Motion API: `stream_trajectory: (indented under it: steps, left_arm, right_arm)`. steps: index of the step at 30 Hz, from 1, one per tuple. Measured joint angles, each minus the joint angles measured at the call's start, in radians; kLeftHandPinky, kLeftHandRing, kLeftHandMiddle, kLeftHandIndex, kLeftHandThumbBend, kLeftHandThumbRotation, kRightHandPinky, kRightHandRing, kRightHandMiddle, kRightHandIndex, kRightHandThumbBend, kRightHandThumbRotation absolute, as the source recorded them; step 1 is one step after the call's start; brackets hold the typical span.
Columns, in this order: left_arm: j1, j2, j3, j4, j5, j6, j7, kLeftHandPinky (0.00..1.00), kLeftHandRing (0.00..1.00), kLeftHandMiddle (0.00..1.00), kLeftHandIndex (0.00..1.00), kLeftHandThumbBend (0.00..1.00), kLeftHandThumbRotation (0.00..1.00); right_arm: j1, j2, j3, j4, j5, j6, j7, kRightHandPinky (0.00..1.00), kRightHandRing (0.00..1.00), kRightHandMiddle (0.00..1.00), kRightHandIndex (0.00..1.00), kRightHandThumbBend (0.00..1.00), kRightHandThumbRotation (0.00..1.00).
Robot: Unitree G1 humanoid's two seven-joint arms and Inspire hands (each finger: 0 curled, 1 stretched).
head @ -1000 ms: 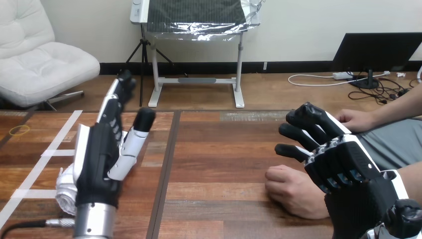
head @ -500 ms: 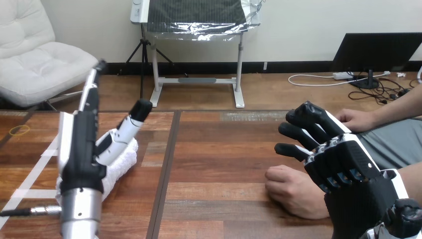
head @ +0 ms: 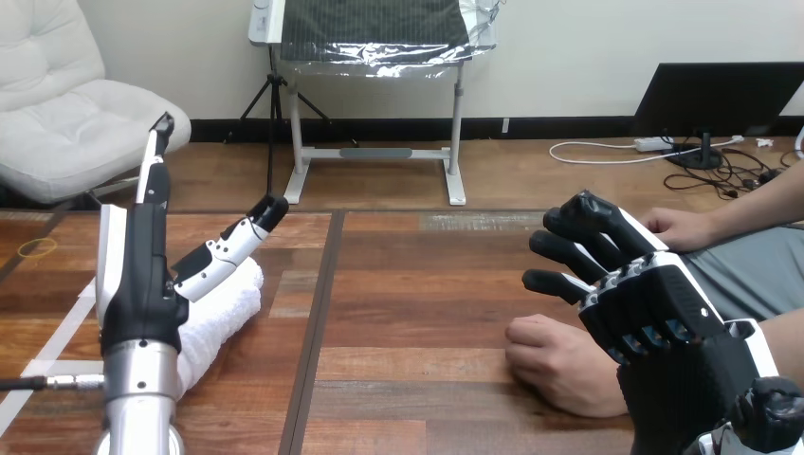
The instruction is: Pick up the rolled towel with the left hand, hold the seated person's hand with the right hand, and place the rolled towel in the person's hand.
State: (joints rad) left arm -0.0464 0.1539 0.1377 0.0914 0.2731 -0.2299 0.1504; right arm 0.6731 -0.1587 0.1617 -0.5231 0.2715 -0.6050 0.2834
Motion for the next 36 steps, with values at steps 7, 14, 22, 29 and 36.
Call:
stream_trajectory:
  steps: [7, 14, 22, 29, 36]
  left_arm:
    - [-0.033, 0.019, -0.002, 0.054, 0.025, 0.027, 0.027, 0.98, 1.00, 1.00, 1.00, 0.98, 0.29]
    - [-0.071, 0.036, -0.003, 0.123, 0.052, 0.035, 0.056, 0.94, 1.00, 1.00, 1.00, 0.99, 0.13]
    - [-0.110, 0.050, -0.007, 0.202, 0.062, 0.036, 0.082, 0.92, 1.00, 1.00, 1.00, 1.00, 0.05]
    - [-0.131, 0.065, -0.024, 0.250, 0.096, 0.045, 0.105, 0.89, 1.00, 1.00, 1.00, 1.00, 0.05]
    - [-0.144, 0.071, -0.045, 0.281, 0.120, 0.072, 0.123, 0.88, 1.00, 1.00, 1.00, 1.00, 0.05]
  right_arm:
    - [-0.004, 0.000, 0.000, 0.000, 0.000, 0.000, 0.000, 0.77, 0.84, 0.85, 0.85, 0.86, 1.00]
    - [-0.006, 0.000, 0.000, 0.000, 0.000, 0.000, 0.000, 0.77, 0.84, 0.85, 0.85, 0.86, 1.00]
    - [-0.006, 0.000, 0.000, 0.000, 0.000, 0.000, -0.001, 0.76, 0.83, 0.85, 0.84, 0.86, 1.00]
    - [-0.006, 0.000, 0.000, 0.000, 0.000, 0.000, -0.001, 0.76, 0.83, 0.85, 0.84, 0.87, 1.00]
    - [-0.006, 0.000, -0.001, 0.000, -0.001, 0.000, -0.002, 0.76, 0.83, 0.85, 0.84, 0.87, 1.00]
